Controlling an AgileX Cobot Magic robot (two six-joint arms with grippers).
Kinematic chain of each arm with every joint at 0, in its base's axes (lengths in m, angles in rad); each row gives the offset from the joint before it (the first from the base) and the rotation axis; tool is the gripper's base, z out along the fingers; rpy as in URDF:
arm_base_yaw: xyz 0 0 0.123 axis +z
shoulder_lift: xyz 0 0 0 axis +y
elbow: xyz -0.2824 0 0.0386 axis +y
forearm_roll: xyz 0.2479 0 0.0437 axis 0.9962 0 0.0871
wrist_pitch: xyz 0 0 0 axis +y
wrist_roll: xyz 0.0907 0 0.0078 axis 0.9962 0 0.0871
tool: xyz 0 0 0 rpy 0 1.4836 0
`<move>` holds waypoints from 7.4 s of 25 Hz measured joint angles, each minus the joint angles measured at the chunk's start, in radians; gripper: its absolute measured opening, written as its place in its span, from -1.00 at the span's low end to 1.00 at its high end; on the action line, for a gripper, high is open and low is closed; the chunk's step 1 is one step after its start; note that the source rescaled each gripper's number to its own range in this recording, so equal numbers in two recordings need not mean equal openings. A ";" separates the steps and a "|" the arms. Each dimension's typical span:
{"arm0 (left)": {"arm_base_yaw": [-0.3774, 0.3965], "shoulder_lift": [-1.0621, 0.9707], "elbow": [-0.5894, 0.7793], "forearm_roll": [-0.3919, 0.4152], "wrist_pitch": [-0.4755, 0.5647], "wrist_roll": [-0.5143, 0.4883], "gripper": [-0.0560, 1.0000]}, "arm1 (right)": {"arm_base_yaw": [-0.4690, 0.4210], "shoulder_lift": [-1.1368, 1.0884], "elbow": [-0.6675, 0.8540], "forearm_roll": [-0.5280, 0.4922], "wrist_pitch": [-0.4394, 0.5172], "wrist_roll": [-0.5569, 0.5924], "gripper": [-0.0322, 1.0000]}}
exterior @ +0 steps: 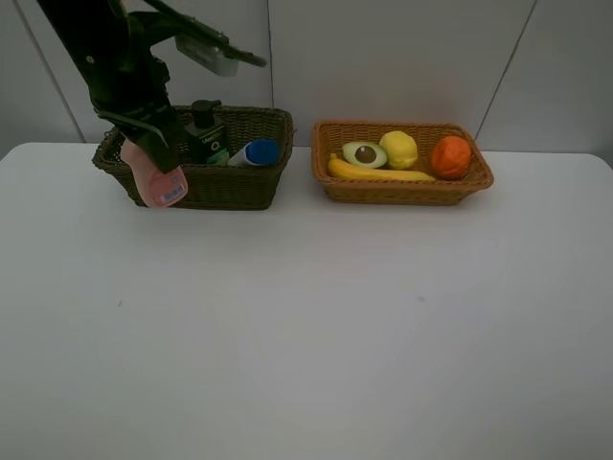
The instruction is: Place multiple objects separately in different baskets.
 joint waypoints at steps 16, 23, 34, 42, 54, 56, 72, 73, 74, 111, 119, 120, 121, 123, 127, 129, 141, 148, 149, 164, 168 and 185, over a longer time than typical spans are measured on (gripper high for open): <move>0.000 0.106 -0.058 0.125 -0.371 0.025 -0.10 | 0.000 0.000 0.000 0.000 0.000 0.000 1.00; 0.000 0.210 -0.058 0.199 -0.521 0.030 -0.10 | 0.000 0.000 0.000 0.000 0.000 0.000 1.00; 0.000 0.311 -0.058 0.253 -0.598 0.031 -0.10 | 0.000 0.000 0.000 0.000 0.000 0.000 1.00; 0.021 0.357 -0.058 0.303 -0.614 0.031 -0.10 | 0.000 0.000 0.000 0.000 0.000 0.000 1.00; 0.025 0.382 -0.058 0.308 -0.634 0.031 -0.10 | 0.000 0.000 0.000 0.000 0.000 0.000 1.00; 0.025 0.382 -0.058 0.308 -0.635 0.031 -0.10 | 0.000 0.000 0.000 0.000 0.000 0.000 1.00; 0.032 0.382 -0.058 0.246 -0.657 -0.026 -0.10 | 0.000 0.000 0.000 0.000 0.000 0.000 1.00; 0.033 0.382 -0.058 0.245 -0.657 -0.037 -0.10 | 0.000 0.000 0.000 0.000 0.000 0.000 1.00; 0.033 0.382 -0.058 0.244 -0.657 -0.049 -0.10 | 0.000 0.000 0.000 0.000 0.000 0.000 1.00; 0.041 0.272 -0.058 0.200 -0.685 -0.059 0.69 | 0.000 0.000 0.000 0.000 0.000 0.000 1.00; 0.041 0.176 -0.058 0.158 -0.552 -0.059 0.98 | 0.000 0.000 0.000 0.000 0.000 0.000 1.00; 0.041 0.162 -0.058 0.142 -0.532 -0.059 0.99 | 0.000 0.000 0.000 0.000 0.000 0.000 1.00; 0.041 0.148 -0.058 0.125 -0.510 -0.059 0.99 | 0.000 0.000 0.000 0.000 0.000 0.000 1.00; 0.041 0.120 -0.058 0.105 -0.469 -0.059 1.00 | 0.000 0.000 0.000 0.000 0.000 0.000 1.00; 0.041 0.060 -0.058 0.077 -0.375 -0.061 0.99 | 0.000 0.000 0.000 0.000 0.000 0.000 1.00; 0.041 0.026 -0.058 0.069 -0.326 -0.069 0.99 | 0.000 0.000 0.000 0.000 0.000 0.000 1.00; 0.041 -0.286 0.131 0.052 -0.142 -0.106 0.99 | 0.000 0.000 0.000 0.000 0.000 0.000 1.00; 0.041 -0.548 0.372 0.051 -0.149 -0.168 0.99 | 0.000 0.000 0.000 0.000 0.000 0.000 1.00; 0.041 -0.587 0.408 0.051 -0.150 -0.173 0.99 | 0.000 0.000 0.000 0.000 0.000 0.000 1.00; 0.041 -1.160 0.912 0.051 -0.149 -0.274 0.99 | 0.000 0.000 0.000 0.000 0.000 0.000 1.00; 0.041 -1.292 1.000 0.051 -0.150 -0.308 0.99 | 0.000 0.000 0.000 0.000 0.000 0.000 1.00; 0.041 -1.496 1.064 0.070 -0.056 -0.354 0.99 | 0.000 0.000 0.000 0.000 0.000 0.000 1.00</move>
